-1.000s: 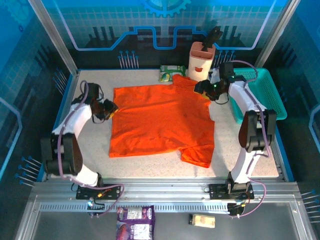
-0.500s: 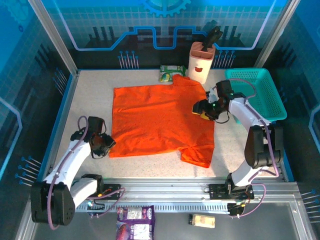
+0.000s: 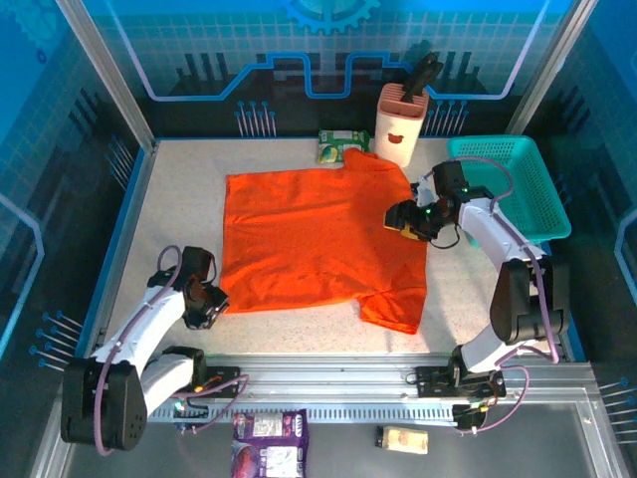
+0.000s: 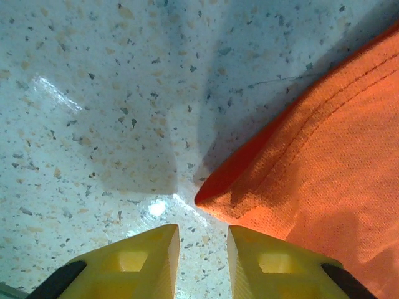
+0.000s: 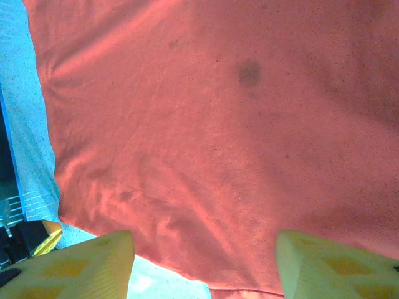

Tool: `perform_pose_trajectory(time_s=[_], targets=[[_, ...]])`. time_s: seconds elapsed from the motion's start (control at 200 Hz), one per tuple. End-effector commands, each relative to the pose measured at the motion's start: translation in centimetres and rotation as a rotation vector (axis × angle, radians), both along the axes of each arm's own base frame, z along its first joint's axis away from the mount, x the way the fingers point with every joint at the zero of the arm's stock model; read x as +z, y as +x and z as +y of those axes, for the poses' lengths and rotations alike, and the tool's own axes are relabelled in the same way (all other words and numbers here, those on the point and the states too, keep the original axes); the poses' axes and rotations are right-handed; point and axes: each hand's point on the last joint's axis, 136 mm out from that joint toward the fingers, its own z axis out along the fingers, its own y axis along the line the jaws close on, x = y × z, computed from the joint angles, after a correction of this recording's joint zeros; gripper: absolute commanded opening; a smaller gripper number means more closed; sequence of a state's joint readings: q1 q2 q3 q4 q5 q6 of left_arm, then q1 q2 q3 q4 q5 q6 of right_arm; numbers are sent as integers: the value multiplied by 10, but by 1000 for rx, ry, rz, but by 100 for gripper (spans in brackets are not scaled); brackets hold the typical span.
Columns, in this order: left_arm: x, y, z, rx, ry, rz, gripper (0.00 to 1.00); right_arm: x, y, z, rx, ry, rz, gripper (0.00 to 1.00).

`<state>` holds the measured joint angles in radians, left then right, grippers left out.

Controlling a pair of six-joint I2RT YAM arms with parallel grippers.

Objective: Fold the inside-out t-shirt

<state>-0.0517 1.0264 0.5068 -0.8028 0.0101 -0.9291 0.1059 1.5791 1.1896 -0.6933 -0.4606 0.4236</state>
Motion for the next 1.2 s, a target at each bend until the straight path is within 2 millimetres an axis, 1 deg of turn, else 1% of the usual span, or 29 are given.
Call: perform_pose_trajectory(time_s=[0.0, 0.1, 0.22, 0.395, 0.52, 0.575, 0.655, 0.831, 0.931, 0.961, 0.976, 1.046, 1.191], targets=[[0, 8, 3, -10, 27, -31, 29, 6, -14, 4, 35, -5, -2, 62], [-1, 12, 4, -14, 33, -34, 30, 8, -17, 5, 43, -6, -1, 63], [-7, 13, 2, -27, 26, -18, 30, 9, -21, 4, 47, -11, 4, 62], [-19, 8, 2, -22, 27, 31, 30, 10, -27, 3, 47, -20, 7, 62], [-24, 7, 1, -21, 18, 53, 30, 3, -39, 1, 45, -42, 34, 62], [-25, 7, 0, -26, 18, 57, 31, -2, -48, -1, 41, -68, 55, 62], [-27, 7, 0, -32, 16, 61, 31, -14, -66, -4, 42, -112, 97, 62], [-27, 7, 0, -41, 18, 62, 22, -33, -107, -5, 51, -200, 170, 62], [-27, 9, -1, -53, 15, 57, 19, -43, -128, -8, 49, -248, 192, 62], [-26, 10, -1, -57, 13, 53, 18, -44, -132, -11, 30, -272, 195, 62], [-26, 10, -1, -60, 14, 53, 18, -52, -140, -14, 25, -290, 220, 62], [-24, 12, -2, -63, 10, 49, 16, -63, -158, -19, -12, -324, 265, 62], [-16, 18, -2, -68, 9, 20, 10, -84, -191, -21, -100, -339, 356, 55]])
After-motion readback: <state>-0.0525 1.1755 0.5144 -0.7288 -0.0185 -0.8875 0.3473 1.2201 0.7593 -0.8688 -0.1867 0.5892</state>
